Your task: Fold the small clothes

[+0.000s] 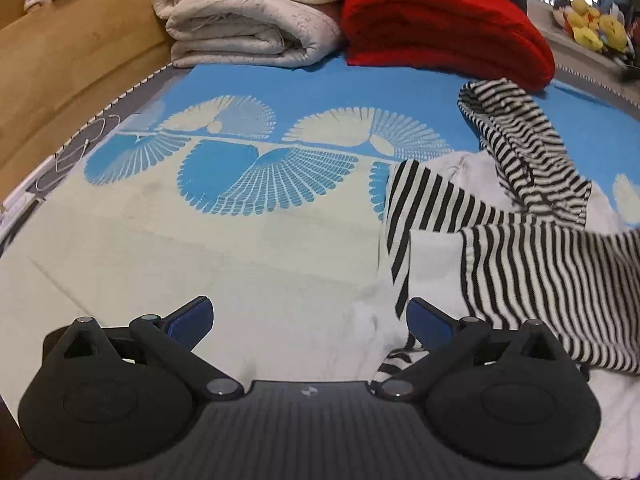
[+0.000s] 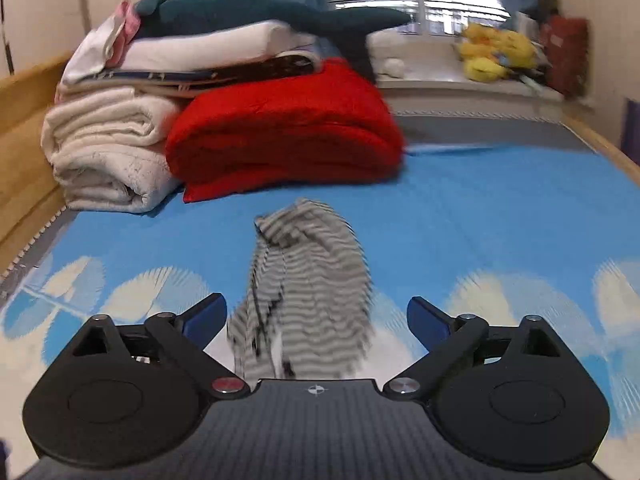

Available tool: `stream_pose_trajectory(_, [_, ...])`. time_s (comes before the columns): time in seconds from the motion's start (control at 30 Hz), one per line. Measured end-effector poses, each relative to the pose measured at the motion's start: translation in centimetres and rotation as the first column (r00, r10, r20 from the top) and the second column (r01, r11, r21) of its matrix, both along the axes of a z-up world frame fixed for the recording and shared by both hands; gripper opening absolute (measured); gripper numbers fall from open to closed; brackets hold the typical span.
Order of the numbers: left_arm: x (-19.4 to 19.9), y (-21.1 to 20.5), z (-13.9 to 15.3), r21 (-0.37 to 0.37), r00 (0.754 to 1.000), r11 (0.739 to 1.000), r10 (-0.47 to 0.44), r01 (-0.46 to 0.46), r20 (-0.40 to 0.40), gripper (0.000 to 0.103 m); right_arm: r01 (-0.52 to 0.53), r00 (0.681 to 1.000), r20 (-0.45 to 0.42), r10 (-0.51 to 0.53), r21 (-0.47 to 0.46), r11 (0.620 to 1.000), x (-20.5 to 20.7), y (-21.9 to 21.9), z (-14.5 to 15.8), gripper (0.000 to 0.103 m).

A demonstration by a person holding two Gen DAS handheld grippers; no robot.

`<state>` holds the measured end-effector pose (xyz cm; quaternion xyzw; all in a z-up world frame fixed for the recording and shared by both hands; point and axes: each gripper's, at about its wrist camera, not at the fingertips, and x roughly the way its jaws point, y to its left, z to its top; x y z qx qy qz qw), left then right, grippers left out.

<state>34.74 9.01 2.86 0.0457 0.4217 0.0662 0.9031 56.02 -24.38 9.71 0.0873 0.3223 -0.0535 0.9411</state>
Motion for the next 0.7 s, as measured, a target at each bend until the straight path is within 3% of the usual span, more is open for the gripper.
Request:
stream_pose_trajectory(0.13, [0.2, 0.8, -0.9, -0.047, 0.998, 0.998, -0.032, 0.03, -0.047, 0.103, 0.057, 0.994, -0.093, -0.06, -0.036, 0.998, 10.8, 0.8, -7.2, 0.097])
stream_pose_trajectory(0.27, [0.9, 1.9, -2.0, 0.007, 0.998, 1.0, 0.003, -0.003, -0.064, 0.103, 0.093, 0.981, -0.163, -0.108, -0.102, 0.99, 17.3, 2.3, -14.1, 0.097])
stream_pose_trajectory(0.33, [1.2, 2.4, -2.3, 0.024, 0.997, 0.999, 0.023, -0.022, -0.072, 0.103, 0.076, 0.981, -0.166, -0.104, -0.17, 0.983, 19.3, 3.3, -16.4, 0.084])
stream_pose_trajectory(0.37, [1.3, 2.8, -2.5, 0.011, 0.996, 1.0, 0.029, -0.028, -0.08, 0.103, 0.057, 0.983, -0.158, -0.09, -0.206, 0.977, 19.8, 3.6, -17.2, 0.023])
stream_pose_trajectory(0.4, [1.6, 3.3, -2.6, -0.024, 0.995, 0.999, 0.037, -0.039, -0.096, 0.103, 0.02, 0.979, -0.191, -0.071, -0.256, 0.966, 20.4, 3.8, -18.0, 0.0])
stream_pose_trajectory(0.43, [1.8, 3.8, -2.7, -0.057, 0.993, 0.997, 0.05, -0.057, -0.107, 0.103, 0.024, 0.976, -0.201, -0.085, -0.288, 0.957, 20.4, 3.7, -18.3, 0.0])
stream_pose_trajectory(0.5, [2.0, 4.5, -2.6, -0.089, 0.99, 0.991, 0.085, -0.095, -0.112, 0.103, 0.051, 0.989, -0.119, -0.087, -0.279, 0.959, 19.0, 2.7, -16.5, 0.0])
stream_pose_trajectory(0.6, [1.6, 4.7, -1.7, -0.095, 0.99, 0.988, 0.116, -0.123, -0.076, 0.103, -0.004, 1.0, -0.031, -0.003, -0.218, 0.976, 14.6, 0.8, -11.5, 0.0])
stream_pose_trajectory(0.7, [1.5, 4.4, -1.3, -0.08, 0.99, 0.988, 0.127, -0.131, -0.06, 0.103, -0.075, 0.997, -0.008, 0.075, -0.219, 0.973, 8.7, -1.4, -7.0, 0.0])
